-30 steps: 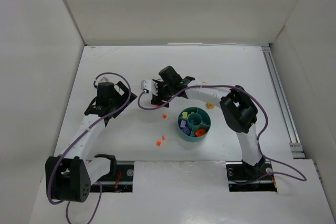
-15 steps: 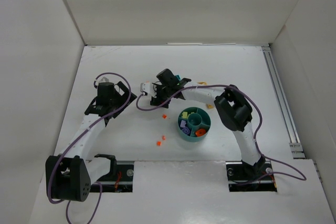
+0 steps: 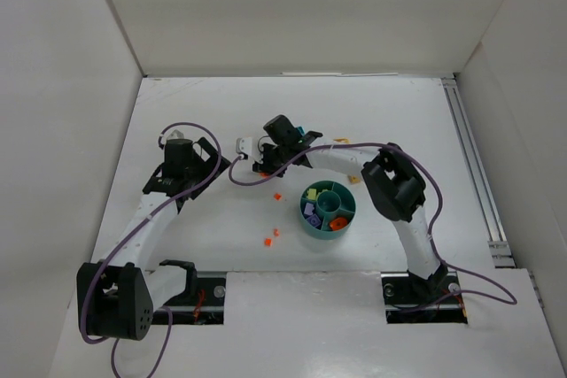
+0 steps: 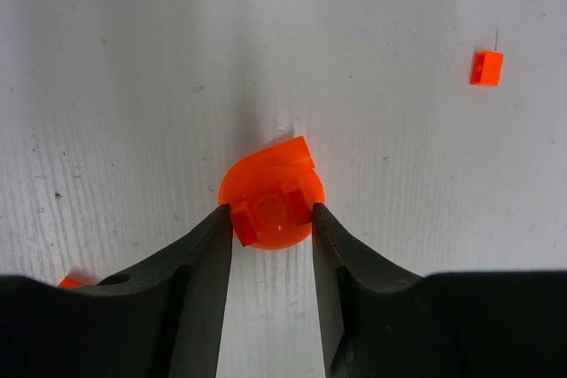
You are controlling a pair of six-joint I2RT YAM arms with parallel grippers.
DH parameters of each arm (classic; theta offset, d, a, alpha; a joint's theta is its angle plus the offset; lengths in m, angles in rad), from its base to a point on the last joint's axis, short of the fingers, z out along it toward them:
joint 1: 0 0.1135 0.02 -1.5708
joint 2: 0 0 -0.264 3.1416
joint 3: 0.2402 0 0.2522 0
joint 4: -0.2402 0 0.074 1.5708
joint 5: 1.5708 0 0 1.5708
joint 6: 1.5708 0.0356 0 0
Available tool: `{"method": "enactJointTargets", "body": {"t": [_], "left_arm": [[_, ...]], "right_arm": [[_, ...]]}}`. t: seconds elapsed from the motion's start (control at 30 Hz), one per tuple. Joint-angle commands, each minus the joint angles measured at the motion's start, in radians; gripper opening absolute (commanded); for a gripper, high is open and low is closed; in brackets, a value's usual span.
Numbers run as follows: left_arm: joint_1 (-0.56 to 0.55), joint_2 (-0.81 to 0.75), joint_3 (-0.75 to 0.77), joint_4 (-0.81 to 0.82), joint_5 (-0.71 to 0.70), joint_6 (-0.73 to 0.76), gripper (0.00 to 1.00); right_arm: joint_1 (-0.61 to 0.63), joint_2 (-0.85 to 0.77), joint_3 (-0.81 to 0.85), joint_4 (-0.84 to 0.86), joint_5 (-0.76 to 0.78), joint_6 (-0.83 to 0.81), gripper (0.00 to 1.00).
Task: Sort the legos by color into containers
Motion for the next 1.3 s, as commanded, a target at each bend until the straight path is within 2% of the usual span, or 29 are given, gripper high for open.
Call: {"method": "enactJointTargets", "body": {"t": [0.0,0.27,0.47,0.63,0.83,0.87,0.97,1.1,1.27], "left_arm": [[0.003,-0.002,-0.013,0.024,-0.002,0.015,1.00],[0.003,-0.002,-0.013,0.024,-0.002,0.015,1.00],[0.003,-0.002,-0.004,0.024,-0.002,0.015,1.00],[0.003,-0.002,-0.004,0.024,0.007,0.015,1.00],[0.003,-0.020,-0.013,0.044,0.036,0.015,1.00],[0.003,-0.020,-0.013,0.044,0.036,0.015,1.00],[0.003,-0.031,-0.022,0.055,0.060,0.024,1.00],[0.003,-0.049,-0.031,0.076,0.080,0.024,1.00],[-0.007,-0.071,-0.031,0.076,0.080,0.024,0.99]], "right_arm": [[0.008,-0.049,0.012,0.017,-0.022,0.007,0.38],[0.008,-0.081,0.002,0.028,-0.041,0.007,0.34],[0.008,-0.238,-0.064,0.063,-0.050,0.025,0.34],[0.008,-0.416,-0.193,0.100,-0.050,0.083,0.34],[0.008,-0.751,-0.448,0.148,-0.016,0.169,0.34],[0.008,-0.851,-0.531,0.163,-0.007,0.203,0.34],[0.008,-1.007,-0.686,0.163,0.039,0.261,0.35],[0.008,-1.338,-0.876,0.163,0.076,0.396,0.36],[0.008,-1.563,-1.045,0.135,0.106,0.499,0.39]]}}
